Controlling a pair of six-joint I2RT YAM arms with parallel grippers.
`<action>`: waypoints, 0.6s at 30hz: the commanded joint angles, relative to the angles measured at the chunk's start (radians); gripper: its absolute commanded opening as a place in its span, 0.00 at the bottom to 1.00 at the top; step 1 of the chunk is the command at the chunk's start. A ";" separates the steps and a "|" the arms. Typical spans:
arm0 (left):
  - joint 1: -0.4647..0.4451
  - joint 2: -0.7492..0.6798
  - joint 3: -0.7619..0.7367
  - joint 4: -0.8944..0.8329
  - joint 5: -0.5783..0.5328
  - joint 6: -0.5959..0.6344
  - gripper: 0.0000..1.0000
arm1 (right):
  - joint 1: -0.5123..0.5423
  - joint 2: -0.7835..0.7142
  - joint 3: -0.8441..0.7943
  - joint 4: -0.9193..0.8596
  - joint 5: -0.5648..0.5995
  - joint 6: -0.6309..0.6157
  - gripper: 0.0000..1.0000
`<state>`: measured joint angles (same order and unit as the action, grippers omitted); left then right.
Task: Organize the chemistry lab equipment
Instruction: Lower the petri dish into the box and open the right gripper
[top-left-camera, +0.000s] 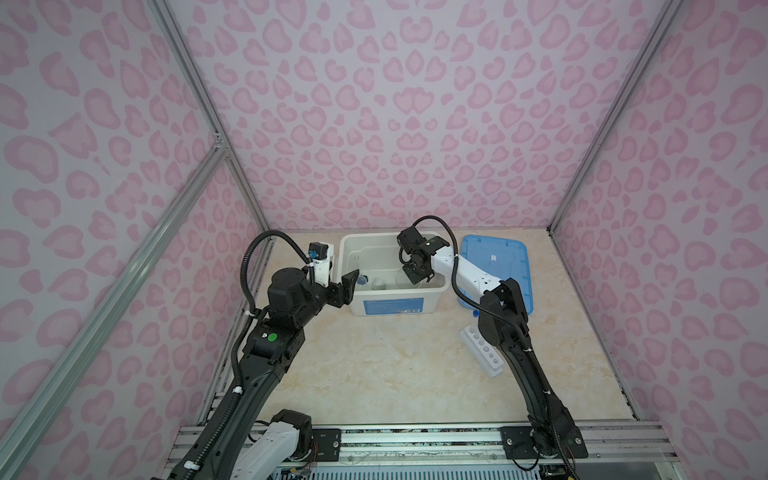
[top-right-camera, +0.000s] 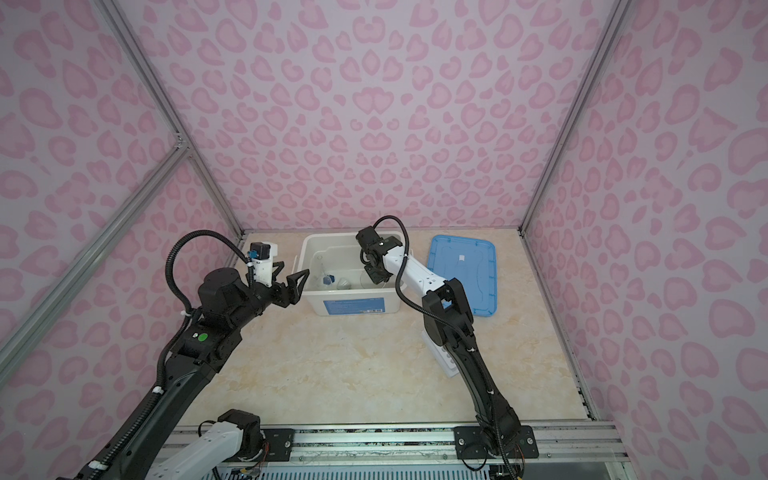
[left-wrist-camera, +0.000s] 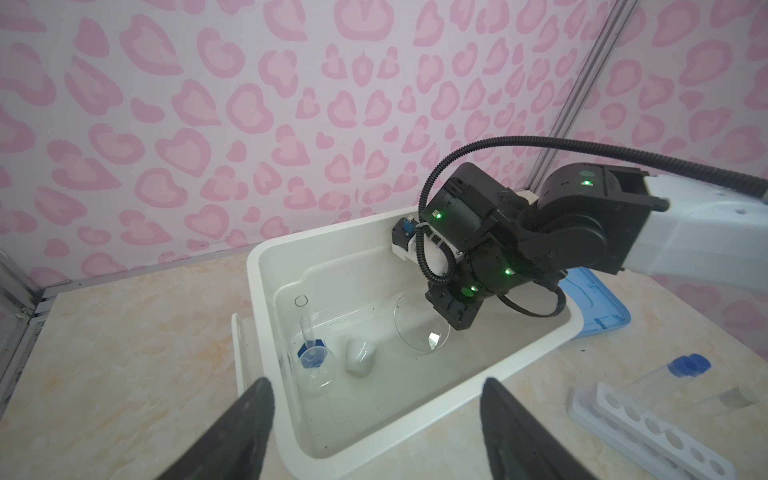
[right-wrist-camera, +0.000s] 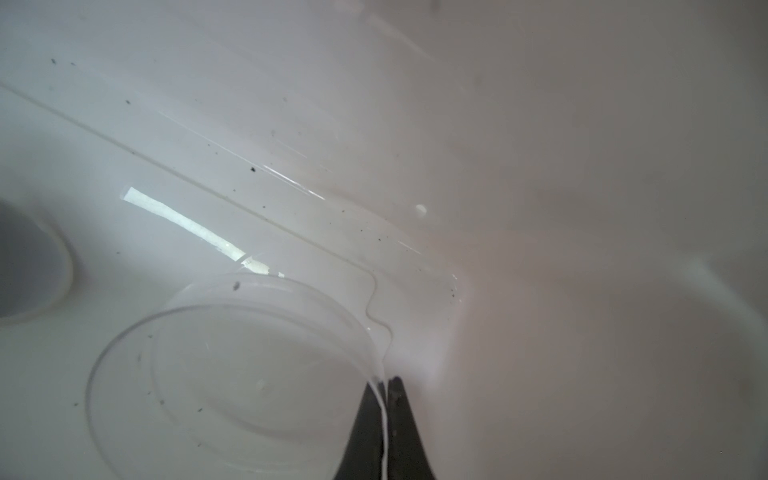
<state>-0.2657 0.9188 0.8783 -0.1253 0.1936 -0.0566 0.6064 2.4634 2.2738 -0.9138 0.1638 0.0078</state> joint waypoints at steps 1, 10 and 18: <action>0.001 -0.001 0.001 0.018 -0.005 0.004 0.80 | 0.001 0.012 0.000 0.001 0.005 0.003 0.08; 0.002 -0.005 0.002 0.019 -0.005 0.006 0.80 | 0.005 -0.015 0.041 -0.020 -0.009 -0.002 0.19; 0.001 -0.013 0.012 0.018 -0.006 0.011 0.81 | 0.004 -0.079 0.102 -0.059 -0.034 -0.005 0.21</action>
<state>-0.2657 0.9115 0.8787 -0.1253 0.1890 -0.0532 0.6098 2.3997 2.3604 -0.9440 0.1432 0.0067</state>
